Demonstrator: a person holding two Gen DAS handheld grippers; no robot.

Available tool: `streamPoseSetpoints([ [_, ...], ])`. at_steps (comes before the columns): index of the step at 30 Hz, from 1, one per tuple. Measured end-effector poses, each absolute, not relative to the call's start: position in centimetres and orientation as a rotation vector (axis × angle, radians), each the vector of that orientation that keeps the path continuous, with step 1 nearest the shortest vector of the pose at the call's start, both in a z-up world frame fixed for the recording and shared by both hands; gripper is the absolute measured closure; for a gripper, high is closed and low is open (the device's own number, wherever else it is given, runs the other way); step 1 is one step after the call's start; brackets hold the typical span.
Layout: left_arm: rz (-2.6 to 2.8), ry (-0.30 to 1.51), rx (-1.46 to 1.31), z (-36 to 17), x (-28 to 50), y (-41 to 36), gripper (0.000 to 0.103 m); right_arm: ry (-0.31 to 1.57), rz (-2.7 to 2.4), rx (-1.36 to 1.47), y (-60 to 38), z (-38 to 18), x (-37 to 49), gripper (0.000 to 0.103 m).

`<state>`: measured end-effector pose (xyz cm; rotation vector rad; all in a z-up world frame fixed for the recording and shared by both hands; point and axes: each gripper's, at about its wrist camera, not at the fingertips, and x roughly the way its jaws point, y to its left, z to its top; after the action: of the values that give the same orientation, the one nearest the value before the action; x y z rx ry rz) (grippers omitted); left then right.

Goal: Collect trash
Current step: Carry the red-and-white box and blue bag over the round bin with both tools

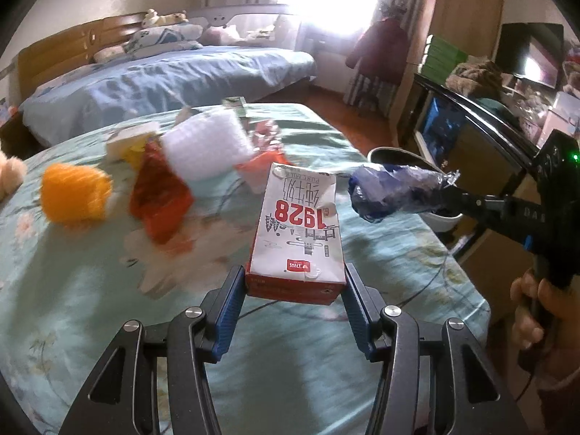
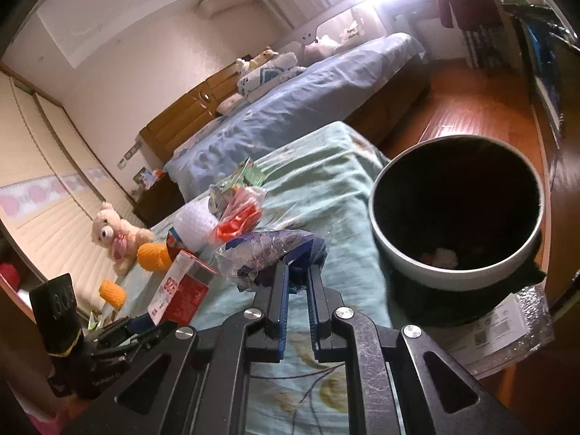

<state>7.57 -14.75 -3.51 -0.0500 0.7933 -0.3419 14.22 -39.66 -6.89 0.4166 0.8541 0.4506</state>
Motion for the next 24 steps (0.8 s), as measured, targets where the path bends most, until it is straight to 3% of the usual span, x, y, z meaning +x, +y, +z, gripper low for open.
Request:
streamPoseSetpoints([
  [24, -0.46, 0.796, 0.028, -3.5, 12.4, -23.1, 0.052, 0.797, 0.289, 0.45, -46.6, -6.5, 14.5, 0.094],
])
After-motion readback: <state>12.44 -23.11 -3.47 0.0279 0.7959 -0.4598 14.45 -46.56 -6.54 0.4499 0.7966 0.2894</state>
